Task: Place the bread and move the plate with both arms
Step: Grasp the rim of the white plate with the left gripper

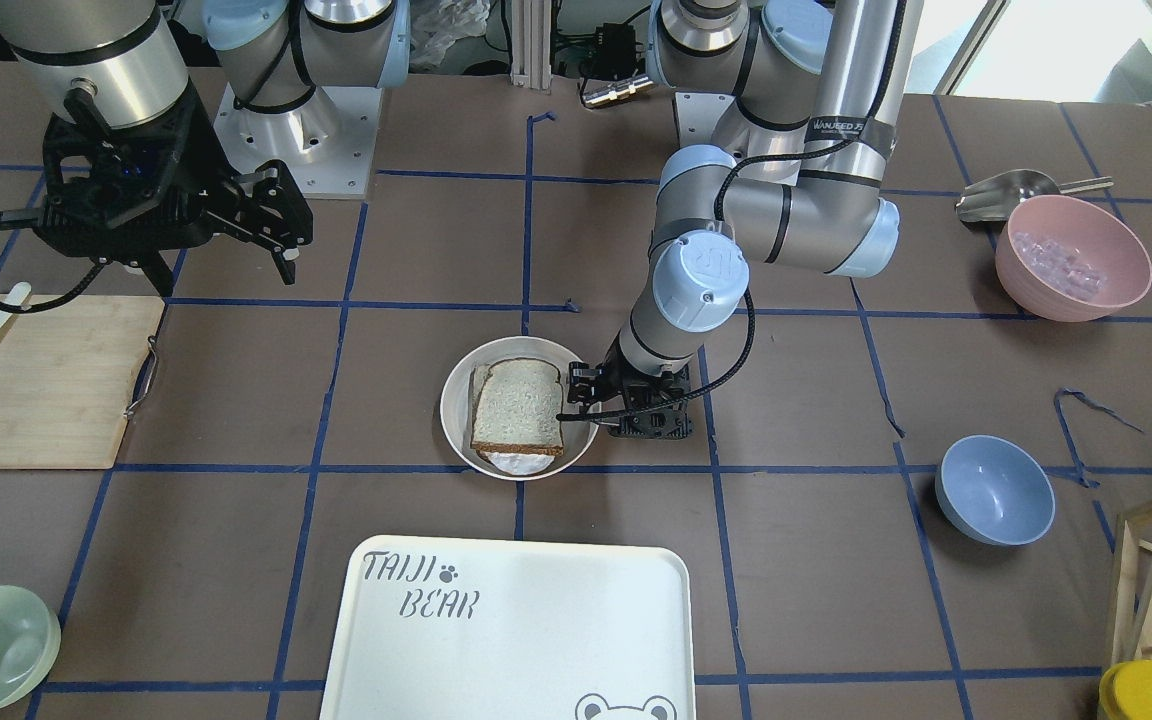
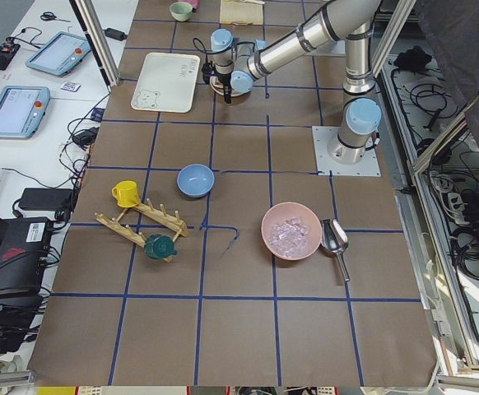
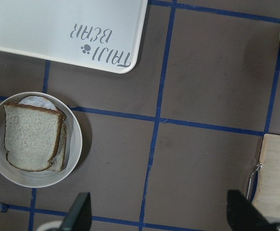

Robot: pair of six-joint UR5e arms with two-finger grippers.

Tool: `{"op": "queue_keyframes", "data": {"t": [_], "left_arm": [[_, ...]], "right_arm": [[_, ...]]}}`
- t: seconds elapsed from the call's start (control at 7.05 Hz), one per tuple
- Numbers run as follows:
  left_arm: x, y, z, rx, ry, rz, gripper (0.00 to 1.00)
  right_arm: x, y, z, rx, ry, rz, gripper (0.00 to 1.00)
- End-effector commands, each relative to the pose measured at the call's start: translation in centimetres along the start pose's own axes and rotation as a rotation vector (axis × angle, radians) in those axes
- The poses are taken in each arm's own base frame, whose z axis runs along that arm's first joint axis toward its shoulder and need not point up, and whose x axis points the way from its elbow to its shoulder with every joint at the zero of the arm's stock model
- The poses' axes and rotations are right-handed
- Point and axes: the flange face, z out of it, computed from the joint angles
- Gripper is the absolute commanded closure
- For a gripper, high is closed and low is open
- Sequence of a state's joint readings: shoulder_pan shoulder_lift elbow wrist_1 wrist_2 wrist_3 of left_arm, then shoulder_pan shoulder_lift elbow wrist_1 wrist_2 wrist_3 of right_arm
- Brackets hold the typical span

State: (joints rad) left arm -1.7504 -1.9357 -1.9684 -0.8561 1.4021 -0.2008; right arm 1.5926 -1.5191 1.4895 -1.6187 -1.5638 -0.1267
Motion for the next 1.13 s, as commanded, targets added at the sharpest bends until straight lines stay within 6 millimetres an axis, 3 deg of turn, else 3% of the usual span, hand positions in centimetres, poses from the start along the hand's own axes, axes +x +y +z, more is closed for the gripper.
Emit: {"op": "queue_keyframes", "data": {"t": [0.0,0.28,0.57,0.99], "left_arm": [[0.0,-0.1,0.8,-0.008,0.003,-0.005,0.57],[0.4,-0.2,0.6,-0.011,0.032,-0.007,0.99],[0.6,-0.8,-0.1,0.004,0.036,-0.029,1.00],[1.9,-3.6,-4.8,0.057,0.108,-0.029,1.00]], "right_arm": [[0.0,-0.1,-0.1,0.010,-0.002,0.000,0.00],[0.1,0.0,-0.2,0.011,0.002,-0.003,0.00],[0.0,0.0,-0.2,0.013,0.000,-0.002,0.00],[0.0,-0.1,-0.3,0.015,-0.005,-0.005,0.00]]}}
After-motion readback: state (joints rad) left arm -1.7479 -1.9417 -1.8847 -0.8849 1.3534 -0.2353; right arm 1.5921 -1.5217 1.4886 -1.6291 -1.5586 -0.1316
